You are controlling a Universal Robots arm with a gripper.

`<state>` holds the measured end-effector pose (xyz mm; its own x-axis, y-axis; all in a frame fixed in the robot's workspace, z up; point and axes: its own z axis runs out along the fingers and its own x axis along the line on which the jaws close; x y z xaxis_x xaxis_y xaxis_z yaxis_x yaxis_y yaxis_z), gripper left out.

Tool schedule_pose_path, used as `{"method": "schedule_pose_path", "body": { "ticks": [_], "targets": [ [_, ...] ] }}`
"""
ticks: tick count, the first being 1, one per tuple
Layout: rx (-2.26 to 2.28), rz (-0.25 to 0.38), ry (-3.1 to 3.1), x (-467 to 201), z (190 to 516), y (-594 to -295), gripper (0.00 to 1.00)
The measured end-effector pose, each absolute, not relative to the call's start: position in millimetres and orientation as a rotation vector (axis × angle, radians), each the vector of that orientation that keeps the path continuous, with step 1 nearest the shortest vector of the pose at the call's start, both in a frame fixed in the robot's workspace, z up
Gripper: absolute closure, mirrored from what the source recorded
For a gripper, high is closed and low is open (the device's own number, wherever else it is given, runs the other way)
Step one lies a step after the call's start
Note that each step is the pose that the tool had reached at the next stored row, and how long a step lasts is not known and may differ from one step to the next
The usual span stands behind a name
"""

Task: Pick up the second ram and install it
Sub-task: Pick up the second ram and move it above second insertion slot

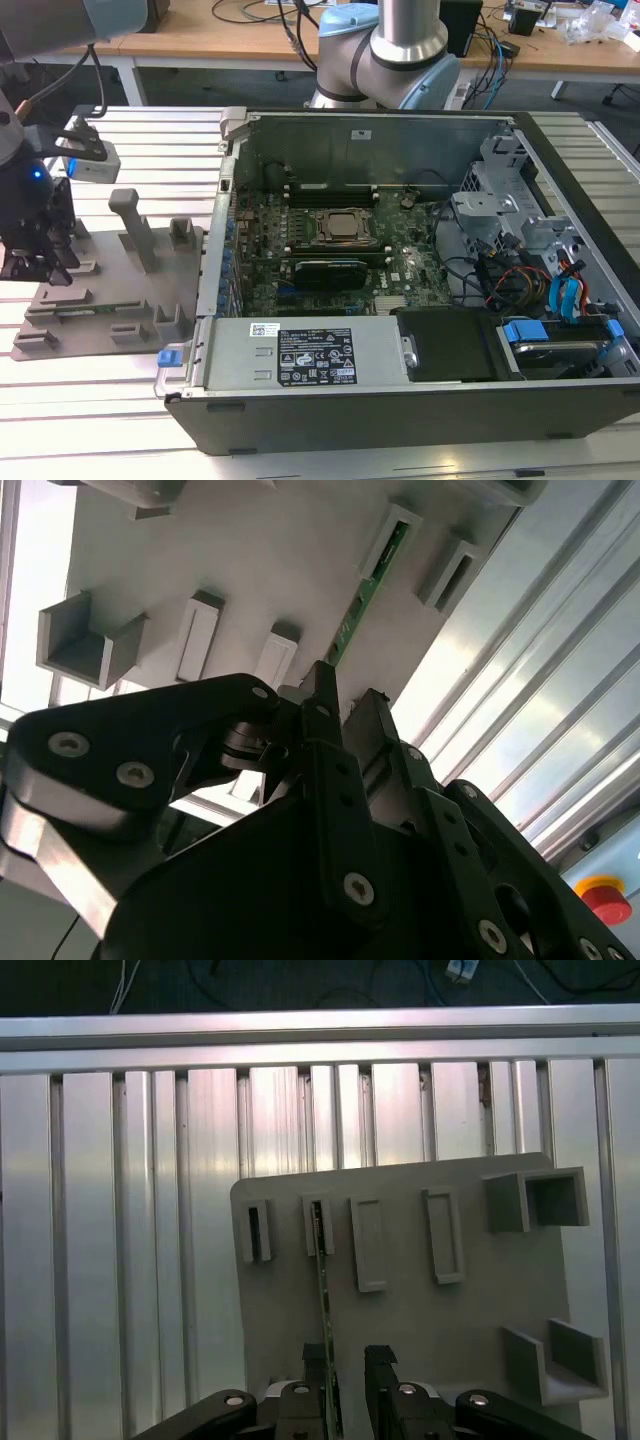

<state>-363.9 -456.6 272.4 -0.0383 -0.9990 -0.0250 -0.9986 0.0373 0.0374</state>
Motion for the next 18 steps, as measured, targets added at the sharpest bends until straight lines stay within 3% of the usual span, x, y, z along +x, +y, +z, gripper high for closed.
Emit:
{"method": "schedule_pose_path", "body": {
  "ticks": [18],
  "targets": [
    [2.173,-0.069,-2.257,-363,244,-461,0.70]
  ]
}}
